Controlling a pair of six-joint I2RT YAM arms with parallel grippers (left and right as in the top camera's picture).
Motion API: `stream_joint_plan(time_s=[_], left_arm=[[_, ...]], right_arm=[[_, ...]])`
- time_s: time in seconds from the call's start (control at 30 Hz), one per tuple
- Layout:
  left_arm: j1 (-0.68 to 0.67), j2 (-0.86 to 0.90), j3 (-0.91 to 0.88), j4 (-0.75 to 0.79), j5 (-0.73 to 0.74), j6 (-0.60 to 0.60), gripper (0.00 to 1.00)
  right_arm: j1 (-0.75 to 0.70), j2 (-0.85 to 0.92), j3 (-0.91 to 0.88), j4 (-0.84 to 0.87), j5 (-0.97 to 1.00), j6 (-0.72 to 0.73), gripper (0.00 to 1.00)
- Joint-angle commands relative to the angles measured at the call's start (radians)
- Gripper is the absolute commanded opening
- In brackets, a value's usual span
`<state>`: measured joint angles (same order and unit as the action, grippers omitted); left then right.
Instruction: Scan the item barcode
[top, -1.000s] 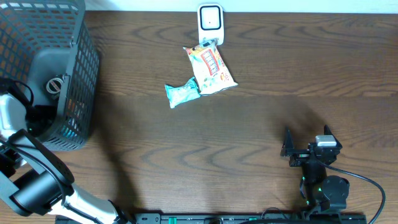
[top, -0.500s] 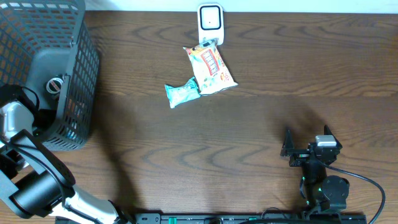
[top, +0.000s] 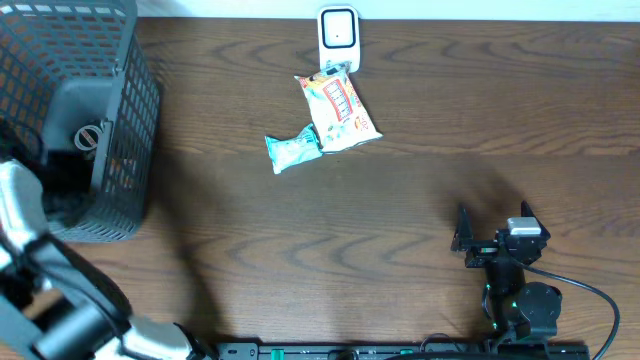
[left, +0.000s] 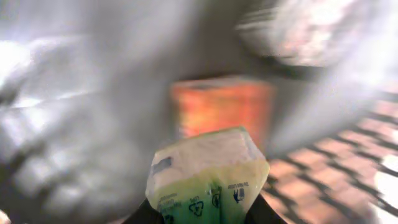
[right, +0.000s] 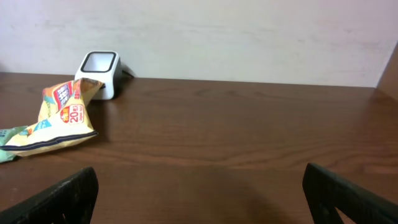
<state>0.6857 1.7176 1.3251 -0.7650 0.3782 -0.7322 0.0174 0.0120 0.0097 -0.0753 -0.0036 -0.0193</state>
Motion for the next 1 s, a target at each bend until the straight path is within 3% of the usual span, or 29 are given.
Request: stream_joint_plan(time_s=[0.0, 0.27, 0.53, 0.67, 0.97], left_arm=[[0.005, -0.17, 0.069, 0.016, 0.059, 0.006, 0.19], [0.005, -0.502, 0.069, 0.162, 0.056, 0.006, 0.19], [-0.09, -0.697, 0.069, 0.169, 0.06, 0.043, 0.19], [-0.331, -0.682, 0.069, 0.177, 0.059, 0.1, 0.19], [-0.772, -0.481, 0.069, 0.18, 0.051, 0.402, 0.19]], right_arm=[[0.003, -0.006, -0.003, -0.002, 0.001, -0.012, 0.99], [0.003, -0.006, -0.003, -0.002, 0.001, -0.012, 0.99], [0.003, -0.006, -0.003, -0.002, 0.001, -0.012, 0.99], [0.003, -0.006, -0.003, -0.002, 0.001, -0.012, 0.99], [0.003, -0.006, -0.003, -0.002, 0.001, -0.012, 0.99]])
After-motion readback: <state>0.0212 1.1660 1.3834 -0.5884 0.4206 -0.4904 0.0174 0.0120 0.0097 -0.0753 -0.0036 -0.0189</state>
